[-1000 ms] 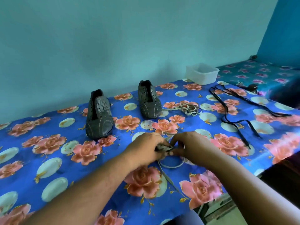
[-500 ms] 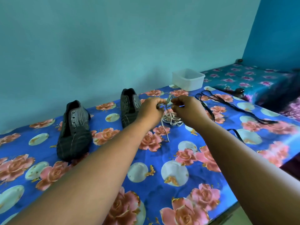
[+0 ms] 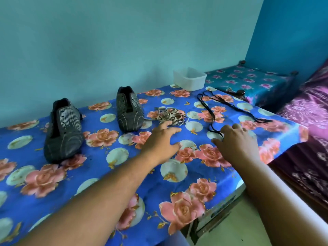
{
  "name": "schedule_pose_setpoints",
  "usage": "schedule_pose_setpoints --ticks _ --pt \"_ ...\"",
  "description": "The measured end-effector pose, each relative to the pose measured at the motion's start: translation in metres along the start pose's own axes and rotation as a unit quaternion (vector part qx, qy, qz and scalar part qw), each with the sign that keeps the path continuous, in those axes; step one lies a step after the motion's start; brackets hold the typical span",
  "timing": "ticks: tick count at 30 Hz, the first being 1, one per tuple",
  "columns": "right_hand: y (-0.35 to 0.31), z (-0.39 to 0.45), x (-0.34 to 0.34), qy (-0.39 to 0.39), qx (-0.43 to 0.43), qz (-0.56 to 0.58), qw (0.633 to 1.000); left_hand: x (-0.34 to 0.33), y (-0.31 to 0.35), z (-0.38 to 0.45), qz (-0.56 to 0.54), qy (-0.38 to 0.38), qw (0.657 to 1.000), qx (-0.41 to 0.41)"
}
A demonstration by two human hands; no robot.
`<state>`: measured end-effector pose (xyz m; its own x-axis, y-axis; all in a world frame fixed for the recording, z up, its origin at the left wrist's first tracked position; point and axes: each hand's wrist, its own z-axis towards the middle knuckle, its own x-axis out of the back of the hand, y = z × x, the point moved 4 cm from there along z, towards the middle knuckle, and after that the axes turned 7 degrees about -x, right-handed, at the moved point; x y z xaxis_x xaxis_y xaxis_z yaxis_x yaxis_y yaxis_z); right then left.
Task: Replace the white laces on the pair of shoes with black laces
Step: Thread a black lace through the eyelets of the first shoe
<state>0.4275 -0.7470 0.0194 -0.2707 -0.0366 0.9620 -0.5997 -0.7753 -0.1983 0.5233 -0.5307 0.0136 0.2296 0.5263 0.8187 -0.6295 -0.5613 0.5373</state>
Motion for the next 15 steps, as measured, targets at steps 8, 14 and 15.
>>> schedule_pose_setpoints --ticks 8,14,15 --pt "0.002 -0.019 0.0 -0.07 -0.015 0.022 0.997 -0.005 0.013 -0.043 -0.014 0.022 0.998 -0.057" --pt "-0.049 -0.05 -0.004 -0.147 0.069 0.089 0.983 0.012 -0.003 -0.085 -0.023 0.025 0.999 -0.042" --pt "-0.06 -0.056 -0.004 -0.156 0.086 0.099 0.979 0.016 -0.007 -0.092 -0.021 0.028 0.999 -0.039"
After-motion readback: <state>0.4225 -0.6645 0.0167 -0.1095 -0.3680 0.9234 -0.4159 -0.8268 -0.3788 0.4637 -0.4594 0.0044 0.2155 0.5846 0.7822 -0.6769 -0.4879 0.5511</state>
